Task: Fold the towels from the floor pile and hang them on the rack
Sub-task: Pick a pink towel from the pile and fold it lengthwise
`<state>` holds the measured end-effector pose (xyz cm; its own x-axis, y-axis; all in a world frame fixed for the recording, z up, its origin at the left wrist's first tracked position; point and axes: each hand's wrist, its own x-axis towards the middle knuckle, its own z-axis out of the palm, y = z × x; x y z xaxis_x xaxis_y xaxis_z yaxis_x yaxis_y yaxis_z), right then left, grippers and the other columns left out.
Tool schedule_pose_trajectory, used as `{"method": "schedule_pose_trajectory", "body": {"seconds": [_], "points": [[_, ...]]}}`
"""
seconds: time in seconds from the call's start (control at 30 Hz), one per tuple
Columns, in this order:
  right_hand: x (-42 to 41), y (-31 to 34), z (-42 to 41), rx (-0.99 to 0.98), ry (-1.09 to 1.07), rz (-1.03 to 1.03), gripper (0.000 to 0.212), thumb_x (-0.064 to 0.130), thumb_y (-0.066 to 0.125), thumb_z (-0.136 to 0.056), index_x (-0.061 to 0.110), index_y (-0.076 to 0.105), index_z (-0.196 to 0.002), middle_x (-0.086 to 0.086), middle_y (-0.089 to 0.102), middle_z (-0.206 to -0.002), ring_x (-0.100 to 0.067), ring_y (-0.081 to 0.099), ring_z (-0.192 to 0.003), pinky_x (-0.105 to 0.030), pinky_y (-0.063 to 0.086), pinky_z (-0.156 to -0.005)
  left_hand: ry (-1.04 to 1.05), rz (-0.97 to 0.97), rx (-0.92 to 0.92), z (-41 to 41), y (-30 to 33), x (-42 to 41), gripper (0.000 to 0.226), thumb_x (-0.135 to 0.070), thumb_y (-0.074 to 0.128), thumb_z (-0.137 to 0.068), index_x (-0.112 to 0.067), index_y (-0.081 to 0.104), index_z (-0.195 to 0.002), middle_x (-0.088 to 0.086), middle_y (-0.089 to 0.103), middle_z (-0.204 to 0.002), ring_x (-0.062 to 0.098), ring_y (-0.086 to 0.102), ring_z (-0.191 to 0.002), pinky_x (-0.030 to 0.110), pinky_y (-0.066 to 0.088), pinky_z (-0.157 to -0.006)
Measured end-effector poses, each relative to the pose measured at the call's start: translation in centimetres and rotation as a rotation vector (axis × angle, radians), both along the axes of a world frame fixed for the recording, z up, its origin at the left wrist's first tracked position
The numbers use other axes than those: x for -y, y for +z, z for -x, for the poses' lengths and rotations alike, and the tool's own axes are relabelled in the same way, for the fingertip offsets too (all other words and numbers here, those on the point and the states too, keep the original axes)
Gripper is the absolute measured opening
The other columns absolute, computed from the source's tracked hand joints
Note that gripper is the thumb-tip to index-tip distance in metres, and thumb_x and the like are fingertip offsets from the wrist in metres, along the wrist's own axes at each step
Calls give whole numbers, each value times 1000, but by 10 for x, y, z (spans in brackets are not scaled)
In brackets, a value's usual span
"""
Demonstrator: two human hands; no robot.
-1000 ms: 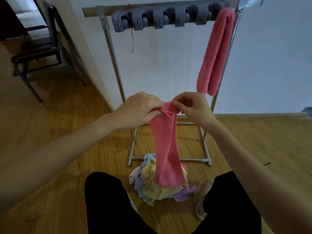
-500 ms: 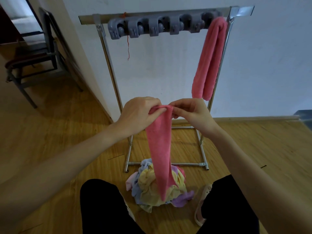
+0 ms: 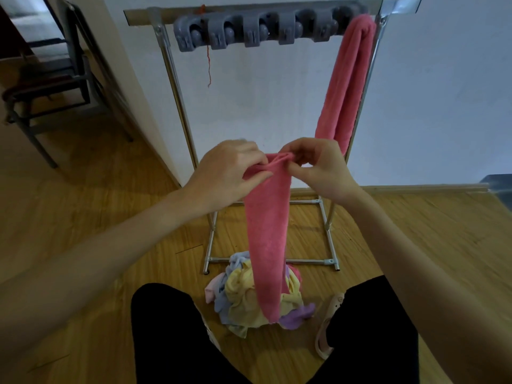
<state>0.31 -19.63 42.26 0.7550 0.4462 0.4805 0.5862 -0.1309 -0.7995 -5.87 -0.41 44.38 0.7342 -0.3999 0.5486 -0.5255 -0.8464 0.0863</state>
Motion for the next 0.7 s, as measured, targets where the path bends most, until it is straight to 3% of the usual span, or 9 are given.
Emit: {"method": "schedule_pose_trajectory", "body": {"seconds": [0.1, 0.17, 0.3, 0.5, 0.6, 0.7], "points": [[0, 11, -3, -26, -1, -69, 23, -12, 60, -78, 4, 70, -91, -6, 71, -85, -13, 66, -77, -21, 54, -72, 65, 55, 53, 1, 0, -7, 28, -42, 65, -82, -14, 68, -84, 4, 53, -109, 12, 46, -102, 20, 37, -83], [2, 14, -5, -58, -13, -96, 20, -11, 59, -80, 0, 70, -92, -11, 71, -87, -16, 66, -80, -27, 56, -74, 94, 119, -5, -1, 1, -13, 28, -43, 64, -83, -16, 68, -86, 2, 52, -111, 9, 45, -105, 20, 38, -87], [0, 14, -11, 98, -179, 2, 19, -1, 60, -83, 9, 70, -95, 6, 69, -87, -12, 65, -83, -31, 55, -77, 94, 88, 24, -6, 12, -11, 22, -35, 66, -86, -13, 67, -89, -1, 61, -100, 12, 55, -93, 27, 45, -85], [-9, 27, -11, 69, -256, -109, 37, -17, 45, -80, 2, 65, -105, 7, 64, -90, 10, 60, -83, -9, 47, -71, 86, 300, 63, -9, 23, 11, 13, -18, 71, -83, -10, 61, -84, -3, 58, -79, 10, 54, -72, 16, 46, -69], [-14, 33, -11, 46, -242, -137, 33, -14, 47, -83, 5, 67, -101, 7, 65, -89, 1, 61, -87, -13, 49, -71, 62, 532, 57, -13, 20, 11, 17, -10, 72, -82, -6, 57, -90, -1, 59, -81, 9, 55, -72, 17, 49, -70], [-21, 33, -14, -60, -215, -191, 29, -9, 51, -85, 10, 68, -98, 1, 69, -92, -17, 65, -94, -23, 53, -73, 14, 790, -54, -13, 9, 8, 48, -13, 78, -77, -6, 45, -111, -4, 58, -91, 8, 61, -83, 18, 52, -77]]}}
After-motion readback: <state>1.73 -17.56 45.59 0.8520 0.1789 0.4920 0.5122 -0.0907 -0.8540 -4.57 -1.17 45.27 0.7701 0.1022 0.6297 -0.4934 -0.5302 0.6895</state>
